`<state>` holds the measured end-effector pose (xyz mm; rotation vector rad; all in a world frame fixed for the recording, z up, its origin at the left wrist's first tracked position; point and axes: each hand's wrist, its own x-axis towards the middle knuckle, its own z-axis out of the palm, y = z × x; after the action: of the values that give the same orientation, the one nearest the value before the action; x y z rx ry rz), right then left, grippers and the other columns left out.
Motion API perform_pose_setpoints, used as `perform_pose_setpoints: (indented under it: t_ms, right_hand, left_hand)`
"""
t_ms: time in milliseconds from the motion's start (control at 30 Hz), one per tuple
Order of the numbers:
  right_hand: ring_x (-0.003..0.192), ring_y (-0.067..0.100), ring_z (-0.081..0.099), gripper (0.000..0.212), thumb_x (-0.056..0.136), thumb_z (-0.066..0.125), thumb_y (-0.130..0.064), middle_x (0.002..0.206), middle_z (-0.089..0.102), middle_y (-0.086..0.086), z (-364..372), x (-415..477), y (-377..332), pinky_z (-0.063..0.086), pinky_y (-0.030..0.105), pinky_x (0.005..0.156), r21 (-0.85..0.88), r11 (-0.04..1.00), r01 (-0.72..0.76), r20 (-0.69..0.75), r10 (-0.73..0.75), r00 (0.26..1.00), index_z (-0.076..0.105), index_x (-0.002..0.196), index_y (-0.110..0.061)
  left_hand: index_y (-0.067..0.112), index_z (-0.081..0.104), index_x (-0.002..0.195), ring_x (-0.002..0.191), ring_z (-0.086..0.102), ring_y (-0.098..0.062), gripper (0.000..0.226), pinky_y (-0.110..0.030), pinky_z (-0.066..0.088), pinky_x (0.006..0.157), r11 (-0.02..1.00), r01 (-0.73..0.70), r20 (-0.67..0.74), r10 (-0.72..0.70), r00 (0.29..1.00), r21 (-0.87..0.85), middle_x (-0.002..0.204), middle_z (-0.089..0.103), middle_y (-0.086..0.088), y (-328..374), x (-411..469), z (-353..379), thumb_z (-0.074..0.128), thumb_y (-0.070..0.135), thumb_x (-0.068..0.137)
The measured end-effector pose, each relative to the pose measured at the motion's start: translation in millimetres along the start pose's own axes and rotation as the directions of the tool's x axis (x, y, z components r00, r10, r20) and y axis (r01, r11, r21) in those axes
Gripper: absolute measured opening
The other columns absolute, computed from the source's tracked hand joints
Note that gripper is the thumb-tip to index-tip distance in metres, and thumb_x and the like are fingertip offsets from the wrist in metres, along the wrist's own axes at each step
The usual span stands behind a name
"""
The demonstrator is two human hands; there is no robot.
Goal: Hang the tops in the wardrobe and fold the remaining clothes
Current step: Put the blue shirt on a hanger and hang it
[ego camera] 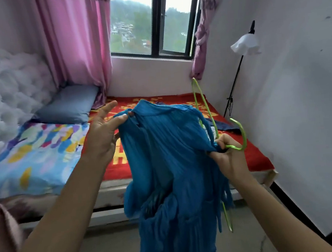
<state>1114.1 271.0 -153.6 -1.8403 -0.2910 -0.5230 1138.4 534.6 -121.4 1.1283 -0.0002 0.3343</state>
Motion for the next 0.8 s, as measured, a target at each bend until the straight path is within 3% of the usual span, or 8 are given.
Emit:
perform_pose_setpoints:
  t_ms: [67,167,300,500,667,800]
  right_hand:
    - [0.054,0.002,0.026,0.053,0.071,0.059,0.023,0.057,0.028,-0.002,21.7,43.8,1.2,0.024,0.019,0.051,0.001,1.0,0.013,-0.024,-0.013,1.0,0.027,0.058,-0.017]
    - [0.046,-0.001,0.026,0.056,0.068,0.057,0.025,0.056,0.027,-0.005,47.7,101.7,0.7,0.021,0.014,0.045,0.001,0.999,0.048,-0.077,-0.048,0.996,0.024,0.057,-0.019]
    - [0.054,0.004,0.026,0.053,0.067,0.058,0.02,0.058,0.028,-0.003,77.5,160.8,15.7,0.024,0.022,0.049,0.005,1.0,0.016,-0.111,-0.015,0.994,0.025,0.059,-0.02]
    - [0.059,0.011,0.029,0.048,0.069,0.056,0.018,0.059,0.033,-0.001,127.5,248.0,53.8,0.026,0.029,0.056,0.079,0.996,-0.049,-0.131,0.059,0.99,0.029,0.058,-0.021]
    - [0.06,0.011,0.028,0.045,0.07,0.05,0.02,0.06,0.032,-0.001,164.0,346.4,92.6,0.026,0.028,0.055,0.154,0.985,-0.075,-0.142,0.098,0.985,0.03,0.059,-0.019]
    - [0.056,0.008,0.028,0.045,0.07,0.05,0.02,0.058,0.032,-0.002,186.9,428.5,127.2,0.024,0.02,0.046,0.256,0.964,-0.074,-0.111,0.106,0.988,0.031,0.06,-0.019]
  left_hand:
    - [0.029,0.054,0.108,0.07,0.064,-0.002,0.042,-0.018,0.048,0.062,0.998,-0.058,0.002,0.058,0.998,0.009,0.085,0.071,0.007,9.9,40.4,-6.3,0.051,-0.007,0.087]
    - [0.025,0.047,0.121,0.082,0.062,-0.011,0.051,-0.022,0.048,0.067,0.992,-0.119,0.017,0.118,0.993,0.032,0.106,0.064,-0.011,24.5,93.7,-15.6,0.045,-0.012,0.087]
    - [0.02,0.039,0.127,0.067,0.065,-0.002,0.061,-0.015,0.049,0.06,0.978,-0.202,0.034,0.201,0.979,0.056,0.074,0.072,0.005,29.8,143.5,-26.2,0.036,-0.022,0.083]
    - [0.027,0.049,0.118,0.065,0.064,-0.001,0.052,-0.016,0.052,0.061,0.951,-0.235,-0.115,0.261,0.959,0.199,0.069,0.071,0.012,14.3,217.7,-40.5,0.046,-0.015,0.086]
    - [0.028,0.058,0.103,0.073,0.065,-0.009,0.039,-0.021,0.054,0.069,0.938,-0.242,-0.112,0.276,0.955,0.249,0.071,0.072,0.008,4.4,297.0,-39.3,0.057,-0.007,0.085]
    - [0.022,0.061,0.1,0.067,0.066,-0.006,0.031,-0.014,0.049,0.056,0.935,-0.249,-0.105,0.282,0.954,0.251,0.072,0.072,0.004,6.2,365.1,-28.6,0.059,-0.005,0.084]
